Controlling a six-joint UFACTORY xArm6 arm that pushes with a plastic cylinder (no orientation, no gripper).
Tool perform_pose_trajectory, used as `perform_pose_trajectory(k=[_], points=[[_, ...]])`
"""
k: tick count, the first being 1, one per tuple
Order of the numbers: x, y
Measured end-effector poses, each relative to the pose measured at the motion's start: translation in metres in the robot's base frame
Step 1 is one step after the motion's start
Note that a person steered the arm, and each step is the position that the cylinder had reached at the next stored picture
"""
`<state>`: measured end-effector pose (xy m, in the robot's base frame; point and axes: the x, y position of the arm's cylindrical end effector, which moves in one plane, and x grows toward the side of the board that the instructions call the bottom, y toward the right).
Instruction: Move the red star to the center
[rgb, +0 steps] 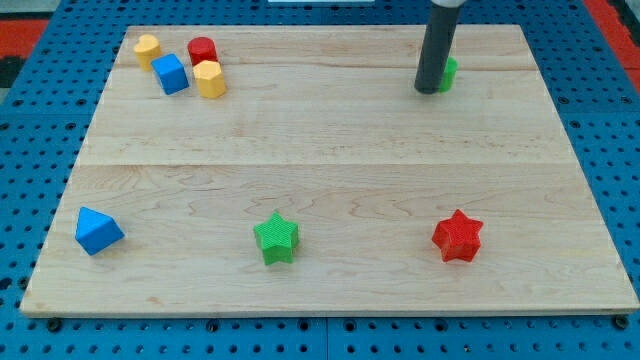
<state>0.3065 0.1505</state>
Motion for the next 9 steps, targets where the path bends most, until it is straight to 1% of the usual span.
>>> perform_pose_trajectory(k=[1, 2, 3, 4, 5, 6, 7, 9], points=[[-0.006, 0.022], [0.057, 0.068], [0.172, 0.101], [0.257, 0.052], [0.248, -0.016], [0.249, -0.029], [0.236, -0.062], [0.112, -0.088]])
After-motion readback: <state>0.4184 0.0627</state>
